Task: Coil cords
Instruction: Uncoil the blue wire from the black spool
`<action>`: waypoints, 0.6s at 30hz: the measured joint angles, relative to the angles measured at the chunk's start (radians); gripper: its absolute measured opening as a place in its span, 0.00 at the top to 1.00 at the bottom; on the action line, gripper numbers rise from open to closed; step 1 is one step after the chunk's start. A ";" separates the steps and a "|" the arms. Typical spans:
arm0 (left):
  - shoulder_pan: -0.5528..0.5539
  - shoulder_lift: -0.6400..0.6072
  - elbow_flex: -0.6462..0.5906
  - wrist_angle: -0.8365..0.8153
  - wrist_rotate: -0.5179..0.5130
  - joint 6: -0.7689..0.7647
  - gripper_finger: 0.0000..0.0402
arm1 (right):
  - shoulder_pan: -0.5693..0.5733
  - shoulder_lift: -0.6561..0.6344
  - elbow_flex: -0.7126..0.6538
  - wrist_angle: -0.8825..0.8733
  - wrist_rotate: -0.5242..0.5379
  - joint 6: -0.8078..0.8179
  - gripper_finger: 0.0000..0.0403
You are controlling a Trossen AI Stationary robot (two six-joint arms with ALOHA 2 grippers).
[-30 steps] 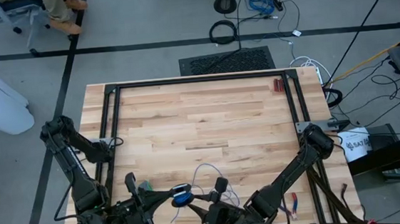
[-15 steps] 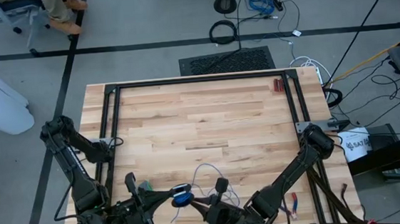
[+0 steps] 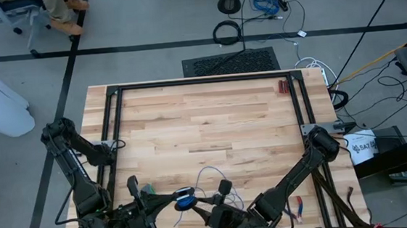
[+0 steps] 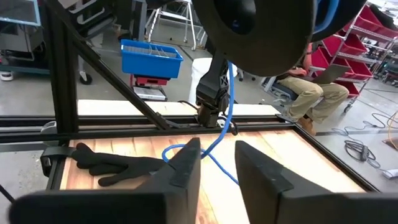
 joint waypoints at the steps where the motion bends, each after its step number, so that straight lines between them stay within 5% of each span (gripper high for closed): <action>1: 0.000 0.000 0.000 0.000 0.000 0.000 1.00 | 0.000 0.000 0.000 0.000 0.000 0.004 0.75; 11: 0.000 0.000 0.000 0.003 0.014 -0.002 1.00 | -0.026 0.000 0.000 0.004 -0.102 0.048 0.70; 18: 0.000 0.000 0.000 0.003 0.014 -0.002 1.00 | -0.025 0.000 0.000 0.003 -0.102 0.048 0.84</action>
